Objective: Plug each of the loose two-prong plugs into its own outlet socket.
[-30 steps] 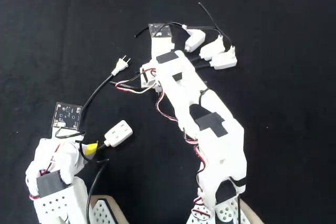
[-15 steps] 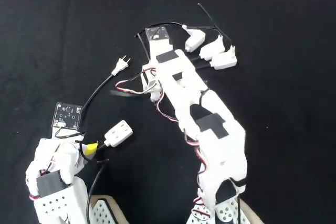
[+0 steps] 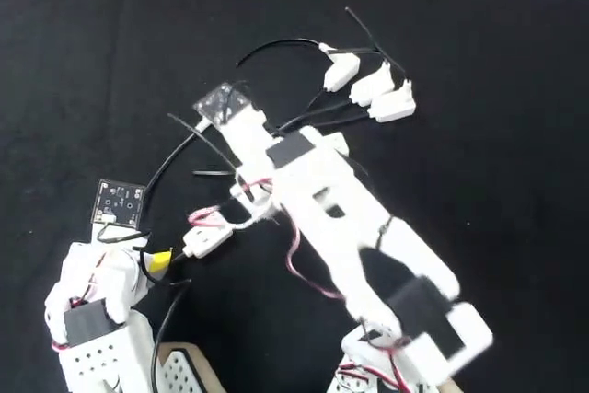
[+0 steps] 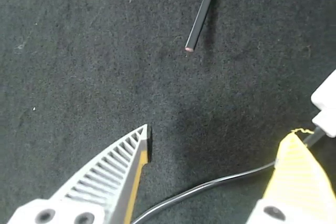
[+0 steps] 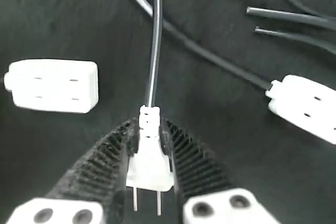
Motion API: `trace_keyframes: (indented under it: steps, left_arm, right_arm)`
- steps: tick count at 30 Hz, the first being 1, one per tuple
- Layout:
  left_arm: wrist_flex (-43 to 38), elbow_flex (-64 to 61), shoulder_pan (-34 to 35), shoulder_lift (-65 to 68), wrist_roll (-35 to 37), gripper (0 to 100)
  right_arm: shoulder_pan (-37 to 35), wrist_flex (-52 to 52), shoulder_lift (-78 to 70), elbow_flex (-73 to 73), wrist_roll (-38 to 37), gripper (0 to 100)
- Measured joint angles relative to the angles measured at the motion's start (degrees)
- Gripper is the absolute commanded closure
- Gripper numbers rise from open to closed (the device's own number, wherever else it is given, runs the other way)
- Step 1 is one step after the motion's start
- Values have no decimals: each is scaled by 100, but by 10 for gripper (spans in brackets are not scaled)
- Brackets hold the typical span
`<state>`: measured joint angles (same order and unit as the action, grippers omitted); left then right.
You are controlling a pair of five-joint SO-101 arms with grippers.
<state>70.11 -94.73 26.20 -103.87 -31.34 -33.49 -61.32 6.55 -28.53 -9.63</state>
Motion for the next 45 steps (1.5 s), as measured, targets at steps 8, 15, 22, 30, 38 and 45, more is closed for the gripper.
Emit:
trace_keyframes:
  steps: [8, 15, 22, 30, 38, 45]
  left_arm:
    - [0, 0, -9, 0, 0, 626]
    - [0, 0, -9, 0, 0, 626]
    - [0, 0, -9, 0, 0, 626]
    - [0, 0, -9, 0, 0, 626]
    - [0, 0, -9, 0, 0, 626]
    - [0, 0, -9, 0, 0, 626]
  right_arm:
    - [343, 1169, -264, -1152, -563, 982]
    - [334, 1020, -897, -958, -563, 776]
    - [343, -44, -905, -237, -571, 772]
    - [466, -413, -967, 62, -615, 871]
    - [448, -185, -967, -334, -949, 879]
    - [440, 237, -967, -589, -958, 881]
